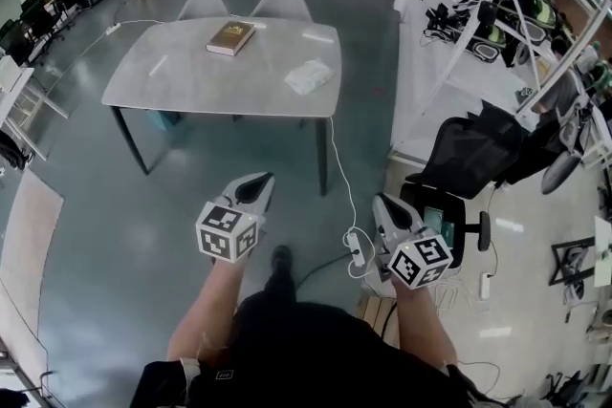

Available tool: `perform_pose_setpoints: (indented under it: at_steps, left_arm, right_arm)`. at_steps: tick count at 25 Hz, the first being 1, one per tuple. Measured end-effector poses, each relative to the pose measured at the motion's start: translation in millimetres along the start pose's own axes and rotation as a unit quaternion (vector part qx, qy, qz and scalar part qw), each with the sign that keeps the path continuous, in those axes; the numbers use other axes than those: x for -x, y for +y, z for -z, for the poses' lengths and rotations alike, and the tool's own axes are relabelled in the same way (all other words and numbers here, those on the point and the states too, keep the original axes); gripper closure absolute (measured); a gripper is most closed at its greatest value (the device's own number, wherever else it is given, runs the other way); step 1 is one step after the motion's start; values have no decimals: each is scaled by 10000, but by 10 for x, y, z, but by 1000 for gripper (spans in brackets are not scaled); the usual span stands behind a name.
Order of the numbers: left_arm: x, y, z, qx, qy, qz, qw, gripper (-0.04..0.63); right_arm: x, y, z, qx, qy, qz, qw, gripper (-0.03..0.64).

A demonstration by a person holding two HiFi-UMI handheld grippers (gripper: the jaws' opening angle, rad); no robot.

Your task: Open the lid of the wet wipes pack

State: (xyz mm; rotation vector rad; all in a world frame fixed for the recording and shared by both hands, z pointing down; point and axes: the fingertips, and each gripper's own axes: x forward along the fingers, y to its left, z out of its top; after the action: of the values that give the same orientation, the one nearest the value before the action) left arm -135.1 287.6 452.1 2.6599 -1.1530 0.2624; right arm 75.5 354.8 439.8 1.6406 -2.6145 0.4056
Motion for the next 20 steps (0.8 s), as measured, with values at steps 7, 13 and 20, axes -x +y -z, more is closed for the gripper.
perform_pose_setpoints:
  at_steps: [7, 13, 20]
  left_arm:
    - [-673, 646, -260, 71, 30, 204, 9998, 584]
    - [-1023, 1148, -491, 109, -14, 428, 9990, 584]
    - [-1248, 1575, -468, 253, 6, 537, 9982, 584]
  right_arm:
    - [-888, -240, -125, -86, 255, 13, 9996, 615]
    - [-1490, -380, -292, -148, 437, 221, 9987, 615]
    - [-1996, -412, -315, -116, 530, 320, 9980, 615]
